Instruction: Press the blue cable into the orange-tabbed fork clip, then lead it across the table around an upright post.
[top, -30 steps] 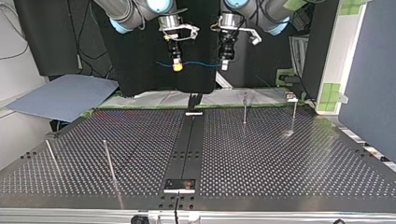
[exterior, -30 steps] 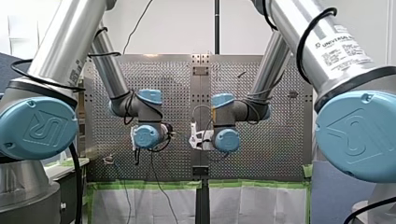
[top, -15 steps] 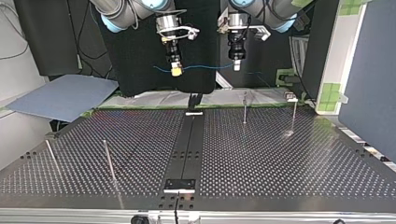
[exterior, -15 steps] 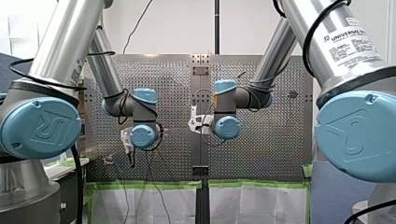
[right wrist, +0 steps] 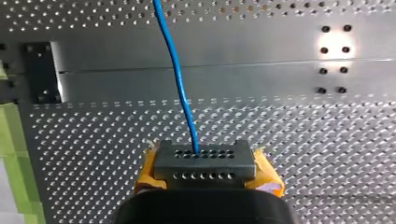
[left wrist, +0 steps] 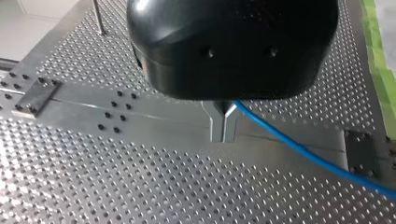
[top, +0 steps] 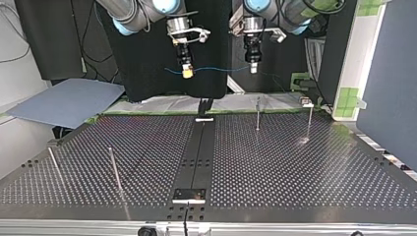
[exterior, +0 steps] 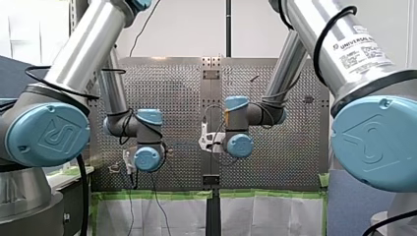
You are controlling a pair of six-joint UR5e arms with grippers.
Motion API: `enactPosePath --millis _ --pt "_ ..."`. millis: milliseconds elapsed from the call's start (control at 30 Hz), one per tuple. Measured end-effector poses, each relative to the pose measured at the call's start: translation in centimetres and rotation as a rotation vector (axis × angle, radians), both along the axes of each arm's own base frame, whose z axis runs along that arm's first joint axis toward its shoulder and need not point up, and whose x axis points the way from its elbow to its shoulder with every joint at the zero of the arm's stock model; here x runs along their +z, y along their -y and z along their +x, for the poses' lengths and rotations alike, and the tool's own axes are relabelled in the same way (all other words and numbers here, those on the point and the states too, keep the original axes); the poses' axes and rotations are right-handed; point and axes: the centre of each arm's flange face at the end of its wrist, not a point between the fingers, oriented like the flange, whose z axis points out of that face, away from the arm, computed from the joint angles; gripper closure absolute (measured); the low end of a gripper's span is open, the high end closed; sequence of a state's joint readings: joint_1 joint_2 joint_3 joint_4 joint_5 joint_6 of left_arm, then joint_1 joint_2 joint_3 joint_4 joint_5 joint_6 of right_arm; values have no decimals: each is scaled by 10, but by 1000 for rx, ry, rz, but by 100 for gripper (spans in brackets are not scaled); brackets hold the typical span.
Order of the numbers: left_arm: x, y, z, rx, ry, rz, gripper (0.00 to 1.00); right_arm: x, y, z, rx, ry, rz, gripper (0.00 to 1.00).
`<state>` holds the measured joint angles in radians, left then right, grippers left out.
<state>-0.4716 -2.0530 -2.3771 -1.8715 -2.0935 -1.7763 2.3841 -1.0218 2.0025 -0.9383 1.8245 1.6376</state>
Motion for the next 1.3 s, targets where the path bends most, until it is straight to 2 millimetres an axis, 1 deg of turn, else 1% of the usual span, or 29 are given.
enactPosePath --millis 167,233,467,567,700,833,1000,1133,1300 --pt "-16 -11 9 2 -21 23 100 -15 9 1 -10 23 4 100" --pt "-20 -16 13 2 -28 31 100 -21 16 3 -17 32 5 100" --pt "-26 -32 27 1 -40 60 100 -43 41 13 -27 35 17 100" --pt "-34 -40 34 0 -48 76 100 -53 50 17 -19 24 31 100" --pt "-47 -51 48 6 -48 91 100 -67 62 21 -4 6 53 100" --pt "-58 -63 64 32 -59 87 100 -69 75 24 11 -2 66 100" --pt "-61 -77 83 74 -66 87 100 -64 92 30 38 5 69 100" --pt "-60 -85 97 96 -72 104 100 -69 97 31 67 8 77 100" --pt "-58 -85 110 83 -85 119 100 -80 97 32 101 4 83 100"
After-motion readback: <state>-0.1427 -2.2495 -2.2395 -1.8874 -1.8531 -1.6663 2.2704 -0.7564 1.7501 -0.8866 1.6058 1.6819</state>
